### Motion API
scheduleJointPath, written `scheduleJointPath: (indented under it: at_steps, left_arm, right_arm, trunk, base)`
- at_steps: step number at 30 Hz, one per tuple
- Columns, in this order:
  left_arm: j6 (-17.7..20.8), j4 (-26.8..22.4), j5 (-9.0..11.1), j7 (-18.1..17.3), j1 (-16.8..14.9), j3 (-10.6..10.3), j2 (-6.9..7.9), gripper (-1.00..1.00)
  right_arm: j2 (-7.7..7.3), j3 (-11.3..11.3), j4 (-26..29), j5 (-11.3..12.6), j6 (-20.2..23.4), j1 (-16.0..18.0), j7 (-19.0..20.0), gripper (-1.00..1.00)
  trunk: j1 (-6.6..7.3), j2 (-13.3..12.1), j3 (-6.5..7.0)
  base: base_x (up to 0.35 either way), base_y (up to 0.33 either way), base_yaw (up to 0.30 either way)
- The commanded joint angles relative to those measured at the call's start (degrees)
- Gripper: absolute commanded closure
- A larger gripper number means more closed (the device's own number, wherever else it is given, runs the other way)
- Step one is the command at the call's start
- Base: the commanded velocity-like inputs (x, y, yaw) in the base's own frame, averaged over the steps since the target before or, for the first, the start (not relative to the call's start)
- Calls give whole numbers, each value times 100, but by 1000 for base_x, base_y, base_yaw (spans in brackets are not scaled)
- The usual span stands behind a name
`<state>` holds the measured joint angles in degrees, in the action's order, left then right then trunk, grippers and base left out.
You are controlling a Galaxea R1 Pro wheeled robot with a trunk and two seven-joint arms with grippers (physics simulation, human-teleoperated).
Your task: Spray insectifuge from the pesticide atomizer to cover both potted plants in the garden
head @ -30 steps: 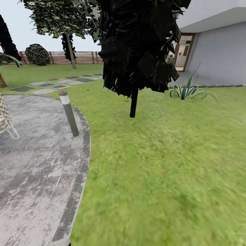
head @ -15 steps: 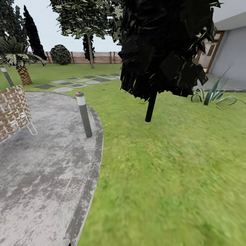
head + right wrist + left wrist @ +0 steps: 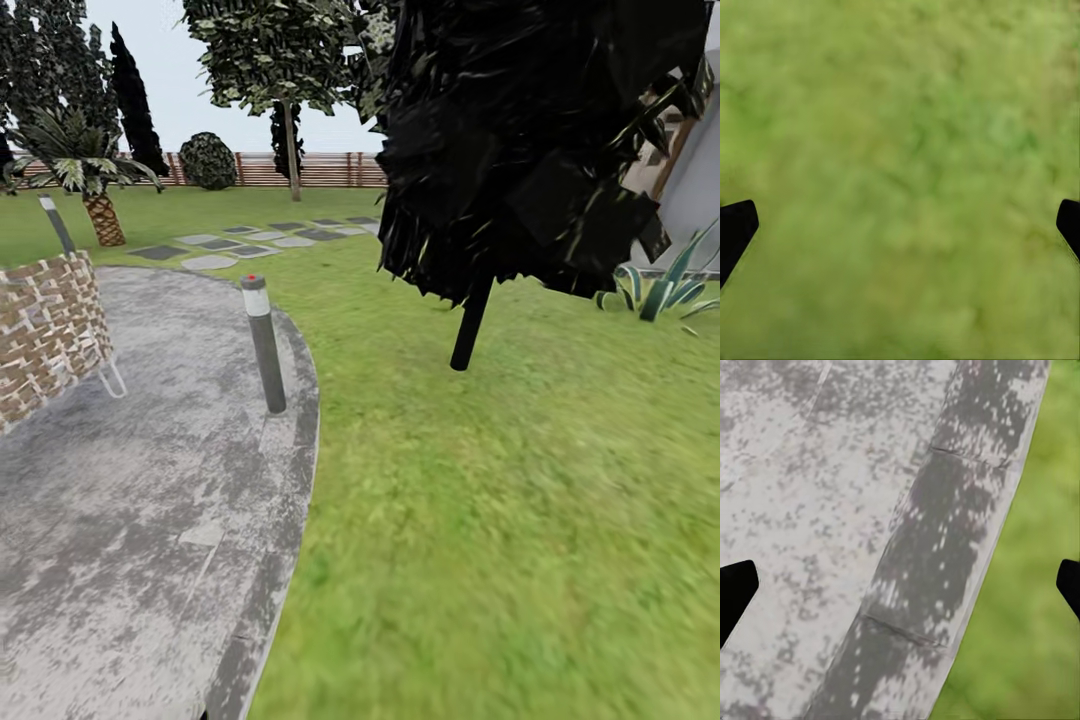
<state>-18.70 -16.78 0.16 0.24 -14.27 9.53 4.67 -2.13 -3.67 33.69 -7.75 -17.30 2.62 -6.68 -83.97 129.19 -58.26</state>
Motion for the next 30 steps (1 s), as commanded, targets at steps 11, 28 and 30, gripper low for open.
scheduleJointPath:
  at_steps: [11, 28, 30]
  left_arm:
    - [-18, 8, 1, 3, -4, 5, -1, -100]
    - [-20, 8, 1, 3, -5, 3, -1, -100]
    - [-20, 8, 1, 3, -4, 1, -1, -100]
  right_arm:
    - [2, -11, -3, -60, -10, 1, -26, -100]
    - [2, -11, -9, -60, -10, 1, -26, -100]
    - [2, -11, -11, -60, -10, 1, -26, -100]
  trunk:
    - [-2, 1, 18]
    - [-2, 1, 52]
    - [-2, 1, 56]
  base:
    - [172, 0, 269]
    - [19, 0, 270]
    - [0, 0, 270]
